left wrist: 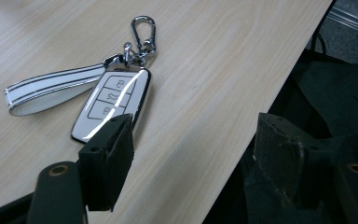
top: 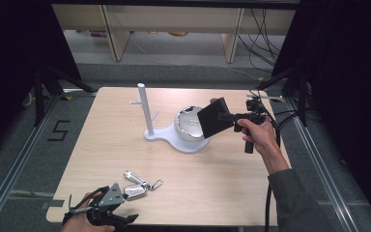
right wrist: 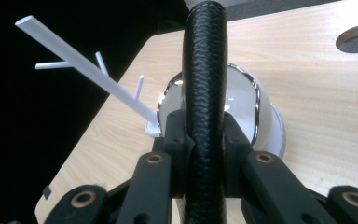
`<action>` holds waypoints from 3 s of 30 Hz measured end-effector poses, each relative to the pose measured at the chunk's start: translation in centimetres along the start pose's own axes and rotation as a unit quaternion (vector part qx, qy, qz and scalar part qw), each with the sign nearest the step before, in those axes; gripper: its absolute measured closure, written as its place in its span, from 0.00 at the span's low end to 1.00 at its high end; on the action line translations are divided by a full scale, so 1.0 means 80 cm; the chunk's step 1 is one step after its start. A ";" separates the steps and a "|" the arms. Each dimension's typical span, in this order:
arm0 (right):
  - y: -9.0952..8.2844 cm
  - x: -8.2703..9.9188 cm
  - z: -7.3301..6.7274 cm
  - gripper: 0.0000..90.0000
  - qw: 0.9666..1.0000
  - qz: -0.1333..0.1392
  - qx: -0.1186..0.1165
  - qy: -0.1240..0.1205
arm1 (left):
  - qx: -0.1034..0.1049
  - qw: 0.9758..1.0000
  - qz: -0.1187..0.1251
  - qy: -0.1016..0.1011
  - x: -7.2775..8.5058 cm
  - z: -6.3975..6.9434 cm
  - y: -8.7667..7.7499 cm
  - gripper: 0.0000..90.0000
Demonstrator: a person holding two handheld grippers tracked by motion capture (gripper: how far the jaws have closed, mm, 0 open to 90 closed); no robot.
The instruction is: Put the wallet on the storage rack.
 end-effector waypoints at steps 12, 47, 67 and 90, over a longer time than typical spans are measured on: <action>0.035 -0.003 0.022 0.86 0.999 -0.012 0.018 0.025 | -0.003 1.000 -0.001 -0.013 0.007 -0.005 0.000 0.31; 0.112 0.010 0.045 0.84 0.999 -0.030 0.023 0.018 | 0.009 1.000 -0.020 0.003 0.014 0.002 0.011 0.30; 0.074 -0.002 0.045 0.61 0.998 -0.021 0.040 0.046 | 0.010 1.000 -0.020 0.011 0.013 0.002 0.008 0.30; -0.009 0.032 0.019 0.39 0.998 0.009 0.050 -0.046 | -0.001 1.000 -0.010 -0.009 0.011 -0.003 0.006 0.30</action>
Point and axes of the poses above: each handheld gripper's, and its own axes: y roughly forward along the jaws, x roughly out of its underside, z roughly to its right, the point moved 6 cm from there along y, roughly forward along the jaws, and after that the axes turned 4 degrees about -x, right-handed, at the moved point
